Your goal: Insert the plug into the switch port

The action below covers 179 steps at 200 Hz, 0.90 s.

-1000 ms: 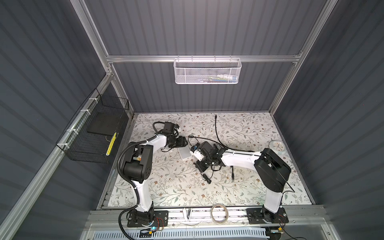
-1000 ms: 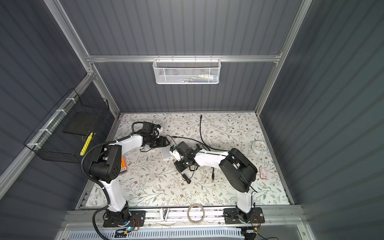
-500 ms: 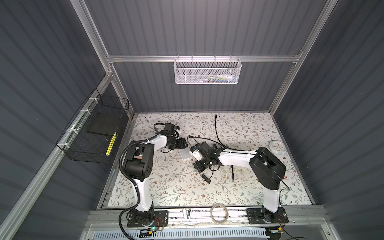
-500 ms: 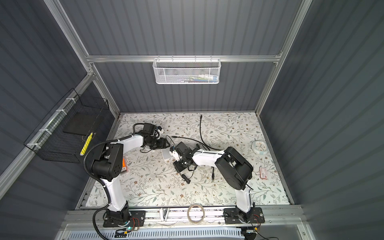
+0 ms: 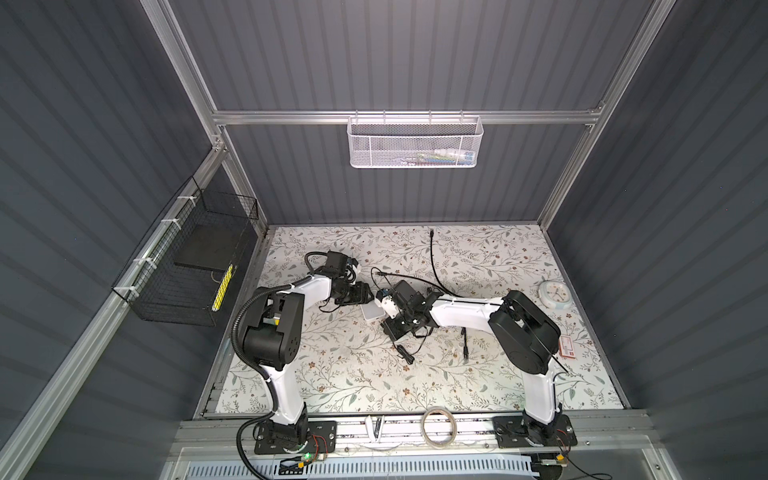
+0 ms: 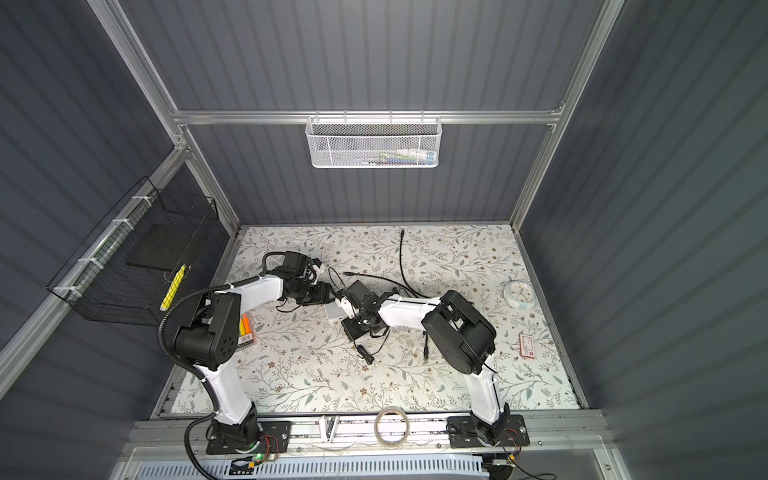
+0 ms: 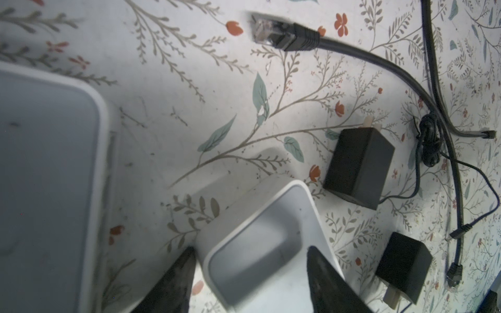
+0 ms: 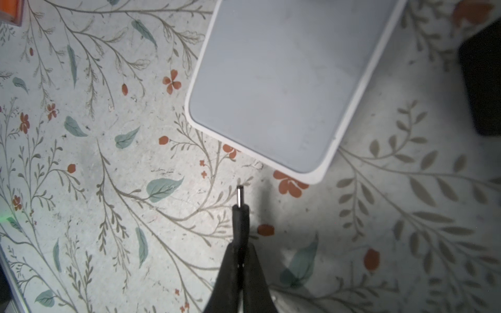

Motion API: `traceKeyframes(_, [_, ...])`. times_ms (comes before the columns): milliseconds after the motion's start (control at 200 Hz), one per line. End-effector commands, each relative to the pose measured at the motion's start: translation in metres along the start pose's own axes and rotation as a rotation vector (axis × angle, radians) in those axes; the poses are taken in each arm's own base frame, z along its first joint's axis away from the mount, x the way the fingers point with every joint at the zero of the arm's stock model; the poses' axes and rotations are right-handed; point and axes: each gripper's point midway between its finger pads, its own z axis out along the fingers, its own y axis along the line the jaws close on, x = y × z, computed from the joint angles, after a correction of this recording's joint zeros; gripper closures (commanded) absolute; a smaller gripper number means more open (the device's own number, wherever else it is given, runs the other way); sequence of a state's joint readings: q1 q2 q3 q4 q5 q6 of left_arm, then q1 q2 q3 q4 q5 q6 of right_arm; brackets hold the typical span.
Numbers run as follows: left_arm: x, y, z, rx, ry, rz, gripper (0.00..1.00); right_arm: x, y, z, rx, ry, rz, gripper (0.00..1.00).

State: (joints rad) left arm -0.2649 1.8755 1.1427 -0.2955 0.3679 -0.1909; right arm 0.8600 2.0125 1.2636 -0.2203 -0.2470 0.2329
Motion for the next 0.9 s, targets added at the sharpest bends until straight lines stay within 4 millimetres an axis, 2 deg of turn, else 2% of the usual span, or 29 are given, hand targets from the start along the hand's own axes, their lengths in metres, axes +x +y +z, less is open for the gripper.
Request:
traceKeyframes(0, [0.005,-0.004,-0.008,0.007,0.009,-0.007,0.34,0.002,-0.004,0.003,0.007,0.026,0.034,1.0])
traceKeyframes(640, [-0.015,-0.011,-0.006,0.03,-0.017,0.017,0.34,-0.005,-0.006,0.013,-0.009,0.035,0.087,1.0])
traceKeyframes(890, [-0.014,-0.011,-0.003,0.038,-0.011,0.021,0.34,-0.004,-0.018,0.014,0.016,0.042,0.128,1.0])
